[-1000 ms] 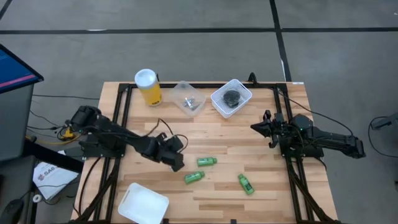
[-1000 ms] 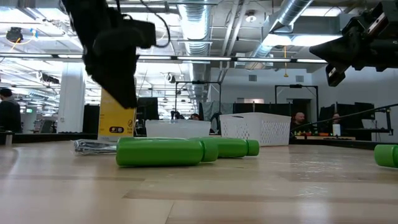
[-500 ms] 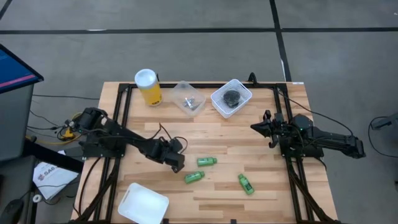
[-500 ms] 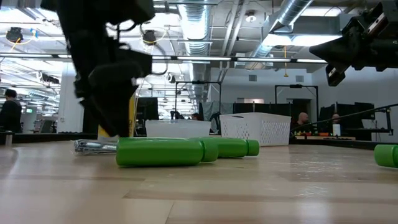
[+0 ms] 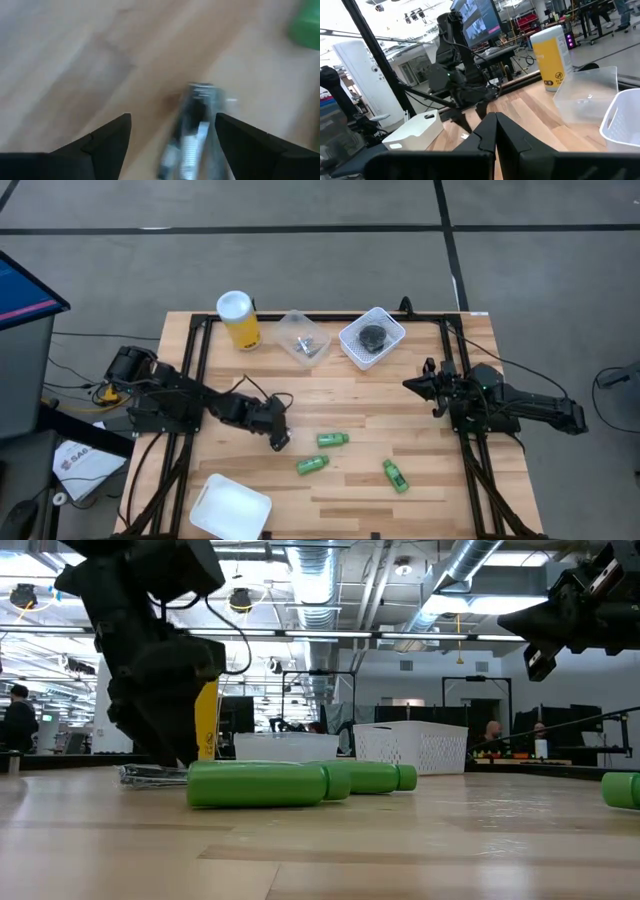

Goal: Pick & Place Travel size toiletries
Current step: Put the silver nail cutter into the transparent bin

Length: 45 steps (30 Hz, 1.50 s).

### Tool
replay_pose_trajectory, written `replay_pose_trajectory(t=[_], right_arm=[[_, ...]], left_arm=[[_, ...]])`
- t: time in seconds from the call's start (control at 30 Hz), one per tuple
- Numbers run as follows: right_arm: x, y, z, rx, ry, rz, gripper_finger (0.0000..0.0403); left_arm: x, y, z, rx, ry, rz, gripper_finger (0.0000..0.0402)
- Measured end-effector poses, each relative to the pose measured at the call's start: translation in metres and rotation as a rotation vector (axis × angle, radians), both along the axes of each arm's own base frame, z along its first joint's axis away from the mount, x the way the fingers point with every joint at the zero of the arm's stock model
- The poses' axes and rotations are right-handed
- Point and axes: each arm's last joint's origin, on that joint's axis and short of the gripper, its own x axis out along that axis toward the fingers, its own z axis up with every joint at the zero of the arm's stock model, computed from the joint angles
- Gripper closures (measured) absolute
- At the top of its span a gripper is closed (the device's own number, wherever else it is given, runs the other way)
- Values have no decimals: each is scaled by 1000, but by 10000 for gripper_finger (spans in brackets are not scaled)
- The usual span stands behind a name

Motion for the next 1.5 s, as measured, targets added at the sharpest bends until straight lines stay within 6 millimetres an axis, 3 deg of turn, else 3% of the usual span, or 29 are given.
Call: replay_pose_trajectory(t=[0.93,1.13,1.4,1.5], right_arm=[[0,0,0,-1,3,1,403],[0,0,0,-1,3,1,403],[0,0,0,-1,3,1,403],[0,0,0,-1,3,1,403]], left_arm=[[-13,18,-12,68,113,20,126],[-15,21,-13,93,143,-16,202],[-15,24,-13,91,144,15,351],[-15,26,-13,53,143,44,360]])
